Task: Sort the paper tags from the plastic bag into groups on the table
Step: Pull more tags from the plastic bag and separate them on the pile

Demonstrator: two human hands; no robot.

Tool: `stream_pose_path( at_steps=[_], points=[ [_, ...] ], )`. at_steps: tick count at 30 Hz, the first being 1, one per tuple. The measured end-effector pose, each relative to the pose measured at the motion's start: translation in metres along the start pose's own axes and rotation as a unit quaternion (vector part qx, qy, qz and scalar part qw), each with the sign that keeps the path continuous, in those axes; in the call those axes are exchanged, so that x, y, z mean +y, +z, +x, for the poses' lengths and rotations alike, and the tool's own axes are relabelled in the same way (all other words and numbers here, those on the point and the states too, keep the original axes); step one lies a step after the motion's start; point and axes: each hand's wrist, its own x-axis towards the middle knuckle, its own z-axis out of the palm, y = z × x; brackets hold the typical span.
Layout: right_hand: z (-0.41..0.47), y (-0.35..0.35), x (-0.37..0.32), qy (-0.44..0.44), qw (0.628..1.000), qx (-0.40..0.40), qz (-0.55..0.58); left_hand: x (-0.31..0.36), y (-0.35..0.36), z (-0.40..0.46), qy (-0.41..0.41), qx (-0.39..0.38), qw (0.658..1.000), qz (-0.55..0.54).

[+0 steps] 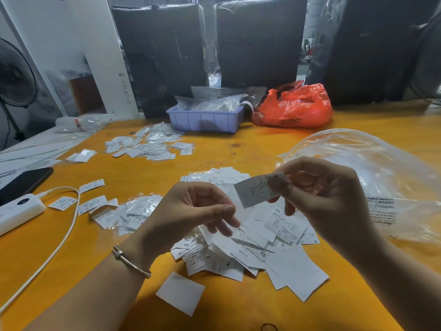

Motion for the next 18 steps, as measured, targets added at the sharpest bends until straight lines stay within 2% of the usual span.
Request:
stream_pose_path(
  at_steps=[14, 18],
  points=[
    [-0.0005, -0.0002, 0.0000, 0.007, 1.000, -0.020, 0.018, -0.0003, -0.0003, -0.0003, -0.002, 0.034, 0.999, 0.003],
    [-0.0003, -0.0018, 0.0009, 0.023, 0.997, -0.060, 0.038, -0.0007, -0.0015, -0.0006, 0.003, 0.042, 0.999, -0.001]
  ],
)
